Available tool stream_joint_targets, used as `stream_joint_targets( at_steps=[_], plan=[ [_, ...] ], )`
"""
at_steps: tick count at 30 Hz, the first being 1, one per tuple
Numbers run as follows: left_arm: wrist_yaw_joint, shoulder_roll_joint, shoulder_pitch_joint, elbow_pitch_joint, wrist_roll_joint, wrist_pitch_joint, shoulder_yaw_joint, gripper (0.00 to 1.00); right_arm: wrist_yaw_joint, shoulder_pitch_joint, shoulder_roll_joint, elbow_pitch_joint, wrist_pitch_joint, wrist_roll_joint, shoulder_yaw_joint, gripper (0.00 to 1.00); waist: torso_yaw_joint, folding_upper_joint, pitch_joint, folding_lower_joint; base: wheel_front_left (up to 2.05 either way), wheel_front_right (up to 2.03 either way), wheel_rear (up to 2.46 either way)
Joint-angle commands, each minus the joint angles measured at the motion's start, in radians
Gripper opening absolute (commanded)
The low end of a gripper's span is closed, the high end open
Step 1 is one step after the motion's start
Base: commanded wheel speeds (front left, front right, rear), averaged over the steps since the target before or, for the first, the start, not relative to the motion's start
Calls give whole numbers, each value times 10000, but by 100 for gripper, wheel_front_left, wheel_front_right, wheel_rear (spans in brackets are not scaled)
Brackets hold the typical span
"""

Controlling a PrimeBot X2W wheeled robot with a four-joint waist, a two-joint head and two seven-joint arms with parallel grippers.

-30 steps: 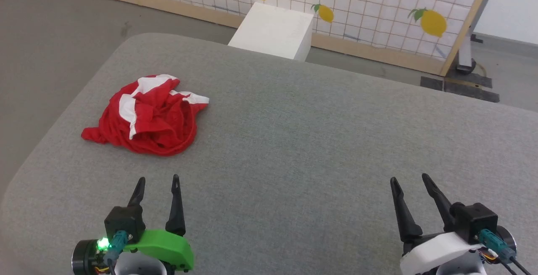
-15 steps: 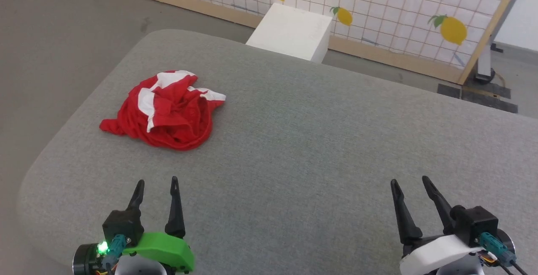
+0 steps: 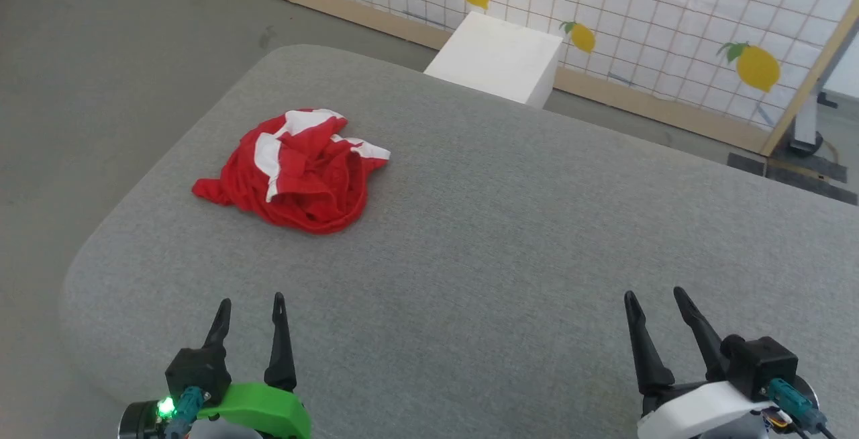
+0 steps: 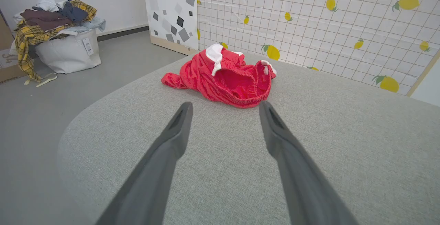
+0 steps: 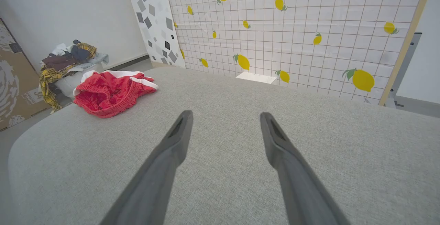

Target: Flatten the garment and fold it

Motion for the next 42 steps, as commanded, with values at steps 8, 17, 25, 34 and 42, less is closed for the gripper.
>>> stream_joint_targets(
  at_steps=[8, 17, 25, 34, 42],
  plan=[
    [129, 147, 300, 170, -244, -241, -126, 100, -14, 359, -1, 177, -257, 265, -10, 100, 420, 76, -142, 0, 0, 0, 0],
    [223, 276, 370, 229, -370, -400, -268, 100, -15, 472, -1, 303, -444, 450, 56, 100, 797, 82, -228, 0, 0, 0, 0],
    [325, 461, 368, 211, -324, -443, -373, 100, -15, 478, -1, 331, -529, 467, 62, 100, 937, 85, -191, 0, 0, 0, 0],
    [349, 736, 202, 146, -198, -265, -458, 100, -15, 450, -1, 333, -529, 409, 17, 100, 930, 85, -130, 0, 0, 0, 0],
    [-488, 1426, -1388, 567, -593, 645, -423, 100, -15, 113, -1, 318, -529, 74, 53, 100, 586, 85, 412, 0, 0, 0, 0]
  ],
)
